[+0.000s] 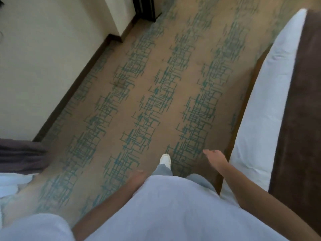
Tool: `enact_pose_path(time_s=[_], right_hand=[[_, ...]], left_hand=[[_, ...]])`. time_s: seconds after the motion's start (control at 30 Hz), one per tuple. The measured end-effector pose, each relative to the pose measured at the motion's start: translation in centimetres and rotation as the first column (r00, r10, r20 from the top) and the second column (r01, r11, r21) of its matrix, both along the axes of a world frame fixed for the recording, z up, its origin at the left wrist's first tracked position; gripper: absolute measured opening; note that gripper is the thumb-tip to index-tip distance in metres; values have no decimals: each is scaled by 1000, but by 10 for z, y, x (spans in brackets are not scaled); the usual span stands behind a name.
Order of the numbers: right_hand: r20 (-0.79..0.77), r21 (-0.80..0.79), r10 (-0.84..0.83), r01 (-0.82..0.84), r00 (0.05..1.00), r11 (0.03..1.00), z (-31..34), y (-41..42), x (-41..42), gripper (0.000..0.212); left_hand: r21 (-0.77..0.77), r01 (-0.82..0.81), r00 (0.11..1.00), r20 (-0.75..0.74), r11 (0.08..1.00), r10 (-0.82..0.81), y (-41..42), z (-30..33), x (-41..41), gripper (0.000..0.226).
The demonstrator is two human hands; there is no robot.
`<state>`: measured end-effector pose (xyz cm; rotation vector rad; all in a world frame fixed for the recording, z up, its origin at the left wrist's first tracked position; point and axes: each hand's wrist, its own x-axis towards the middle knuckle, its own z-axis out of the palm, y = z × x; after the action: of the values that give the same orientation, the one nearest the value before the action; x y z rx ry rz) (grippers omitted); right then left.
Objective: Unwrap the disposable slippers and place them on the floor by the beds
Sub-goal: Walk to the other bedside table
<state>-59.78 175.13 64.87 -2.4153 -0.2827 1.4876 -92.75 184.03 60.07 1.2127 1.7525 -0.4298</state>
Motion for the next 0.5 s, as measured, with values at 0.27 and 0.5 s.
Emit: enact_pose_path(time_s=[0.27, 0.5], right_hand=[[28, -239, 96, -87, 995, 967, -47, -86, 58, 33], [12, -216, -222, 219, 975, 952, -24, -33, 170, 40]], left_hand=[[105, 193, 957, 198, 976, -210, 120, 71, 189, 44], [130, 257, 951, 140, 958, -274, 135, 69, 275, 40]])
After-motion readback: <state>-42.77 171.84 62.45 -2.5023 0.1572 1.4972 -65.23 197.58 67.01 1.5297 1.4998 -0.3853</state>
